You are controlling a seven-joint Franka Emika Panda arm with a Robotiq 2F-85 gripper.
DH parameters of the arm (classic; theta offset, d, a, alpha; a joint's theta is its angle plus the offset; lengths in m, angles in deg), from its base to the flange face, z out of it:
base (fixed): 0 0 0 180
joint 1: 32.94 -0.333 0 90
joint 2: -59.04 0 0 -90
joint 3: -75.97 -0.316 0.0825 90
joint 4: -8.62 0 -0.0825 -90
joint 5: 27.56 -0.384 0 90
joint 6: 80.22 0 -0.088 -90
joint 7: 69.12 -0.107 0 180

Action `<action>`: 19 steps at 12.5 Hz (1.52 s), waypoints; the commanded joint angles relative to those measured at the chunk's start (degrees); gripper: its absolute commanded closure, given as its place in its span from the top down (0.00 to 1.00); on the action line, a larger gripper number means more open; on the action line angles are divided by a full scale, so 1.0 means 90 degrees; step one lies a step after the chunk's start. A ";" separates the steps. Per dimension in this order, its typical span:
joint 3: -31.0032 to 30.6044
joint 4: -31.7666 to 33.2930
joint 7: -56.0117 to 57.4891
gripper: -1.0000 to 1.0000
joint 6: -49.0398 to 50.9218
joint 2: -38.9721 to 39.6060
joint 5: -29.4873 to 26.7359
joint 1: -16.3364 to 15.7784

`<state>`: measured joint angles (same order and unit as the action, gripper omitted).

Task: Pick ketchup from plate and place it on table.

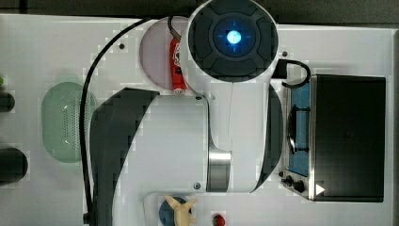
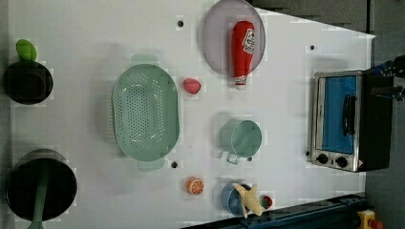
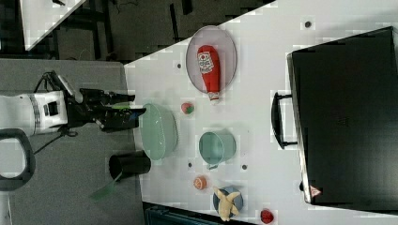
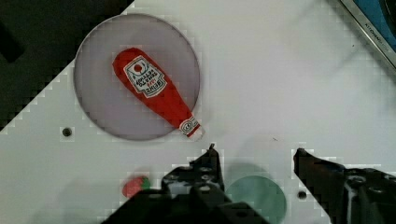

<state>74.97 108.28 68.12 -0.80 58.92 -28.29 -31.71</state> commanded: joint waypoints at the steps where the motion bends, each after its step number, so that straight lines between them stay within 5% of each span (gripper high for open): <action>1: -0.0330 0.0331 0.0143 0.77 0.0908 -0.0887 -0.0005 0.0602; 3: -0.0353 0.0333 0.0188 0.99 0.0904 -0.0804 -0.0005 0.0594; 4: -0.0375 0.0332 0.0231 1.00 0.0902 -0.0724 -0.0005 0.0586; 12: -0.0830 0.0316 0.0352 1.00 0.0417 0.0623 -0.0007 0.0512; 19: -0.1022 0.0302 0.2826 1.00 -0.1281 0.2041 -0.0004 0.0359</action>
<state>66.97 112.31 85.23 -11.24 78.53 -28.71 -28.31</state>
